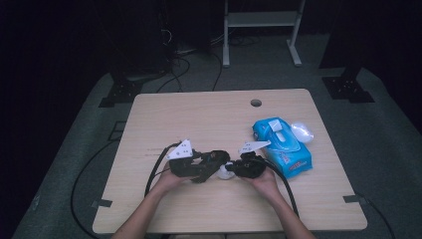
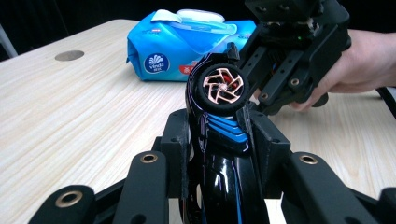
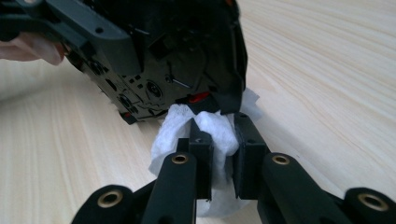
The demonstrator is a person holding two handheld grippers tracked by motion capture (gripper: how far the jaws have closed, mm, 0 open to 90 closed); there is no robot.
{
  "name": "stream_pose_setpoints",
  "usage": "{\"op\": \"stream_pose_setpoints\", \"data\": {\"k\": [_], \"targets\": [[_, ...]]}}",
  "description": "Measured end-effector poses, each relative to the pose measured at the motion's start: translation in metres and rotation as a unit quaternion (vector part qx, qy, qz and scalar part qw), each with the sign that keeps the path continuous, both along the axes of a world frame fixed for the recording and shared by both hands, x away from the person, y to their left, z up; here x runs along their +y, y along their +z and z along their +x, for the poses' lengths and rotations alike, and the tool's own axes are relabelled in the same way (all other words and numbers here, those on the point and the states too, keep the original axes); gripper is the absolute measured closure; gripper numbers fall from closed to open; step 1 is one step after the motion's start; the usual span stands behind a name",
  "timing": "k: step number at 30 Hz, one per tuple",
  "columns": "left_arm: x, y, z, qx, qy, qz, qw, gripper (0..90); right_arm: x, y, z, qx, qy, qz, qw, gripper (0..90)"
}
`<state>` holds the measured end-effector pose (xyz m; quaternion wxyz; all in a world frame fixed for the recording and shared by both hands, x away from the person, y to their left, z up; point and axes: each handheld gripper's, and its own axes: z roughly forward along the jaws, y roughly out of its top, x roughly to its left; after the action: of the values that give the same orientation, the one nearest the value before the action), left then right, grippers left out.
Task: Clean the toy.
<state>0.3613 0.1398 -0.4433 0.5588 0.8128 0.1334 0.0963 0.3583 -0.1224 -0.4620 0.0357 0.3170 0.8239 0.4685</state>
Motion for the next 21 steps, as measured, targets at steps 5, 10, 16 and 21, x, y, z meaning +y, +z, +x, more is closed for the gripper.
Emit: {"op": "stream_pose_setpoints", "data": {"k": [5,10,16,21], "targets": [[0.004,0.004,-0.006,-0.024,0.005,-0.011,0.9996,63.6,-0.002,0.010,-0.002,-0.015,-0.002,0.025,0.9996,79.8],[0.006,0.003,-0.013,-0.039,0.004,-0.020,0.9990,63.7,-0.021,0.028,-0.001,-0.026,-0.023,0.064,0.9974,80.0],[0.008,0.006,-0.014,-0.046,0.008,-0.036,0.9983,64.0,-0.024,0.060,-0.005,-0.043,0.000,0.109,0.9931,80.0],[0.011,0.008,-0.015,-0.050,0.011,-0.041,0.9979,64.3,-0.014,0.074,-0.006,-0.050,0.025,0.127,0.9903,80.0]]}}
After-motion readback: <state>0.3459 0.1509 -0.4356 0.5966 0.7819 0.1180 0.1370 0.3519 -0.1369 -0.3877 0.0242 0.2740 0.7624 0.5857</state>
